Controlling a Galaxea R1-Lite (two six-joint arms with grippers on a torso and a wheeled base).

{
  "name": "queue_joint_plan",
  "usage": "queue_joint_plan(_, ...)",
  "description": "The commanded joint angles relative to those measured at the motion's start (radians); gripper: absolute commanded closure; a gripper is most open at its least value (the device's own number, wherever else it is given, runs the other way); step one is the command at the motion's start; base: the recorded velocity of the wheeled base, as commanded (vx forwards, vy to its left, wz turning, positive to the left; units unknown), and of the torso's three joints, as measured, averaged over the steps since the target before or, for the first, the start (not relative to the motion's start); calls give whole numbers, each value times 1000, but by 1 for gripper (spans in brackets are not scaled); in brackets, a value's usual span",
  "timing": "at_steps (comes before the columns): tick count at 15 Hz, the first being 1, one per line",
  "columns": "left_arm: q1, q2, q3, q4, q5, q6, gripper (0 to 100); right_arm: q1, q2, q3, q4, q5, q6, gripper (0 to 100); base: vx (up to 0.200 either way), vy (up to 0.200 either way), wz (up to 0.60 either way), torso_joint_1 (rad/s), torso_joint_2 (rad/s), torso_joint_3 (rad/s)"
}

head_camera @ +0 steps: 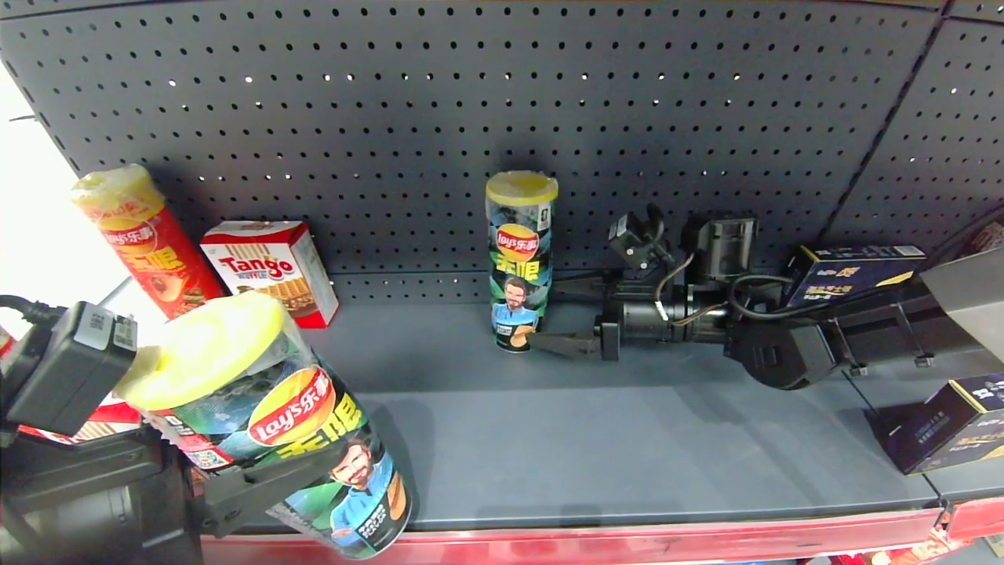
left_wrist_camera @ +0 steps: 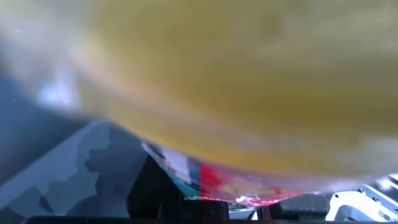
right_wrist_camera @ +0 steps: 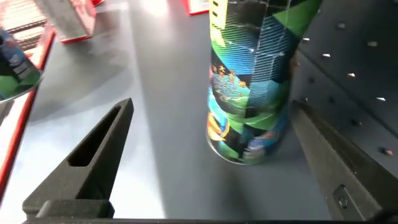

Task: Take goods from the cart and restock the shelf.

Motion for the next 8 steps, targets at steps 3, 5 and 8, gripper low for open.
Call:
queue_joint_plan(3,0,0,1,-1,0,0,100,-4,66,-83,4,-2,0,0,0,0,0,0,0,0)
queue_joint_plan(5,0,0,1,-1,0,0,100,2,105,-130,6,-4,0,0,0,0,0,0,0,0)
queue_joint_plan(8,0,0,1,-1,0,0,100,13,149,-193,7,-5,1,0,0,0,0,0,0,0)
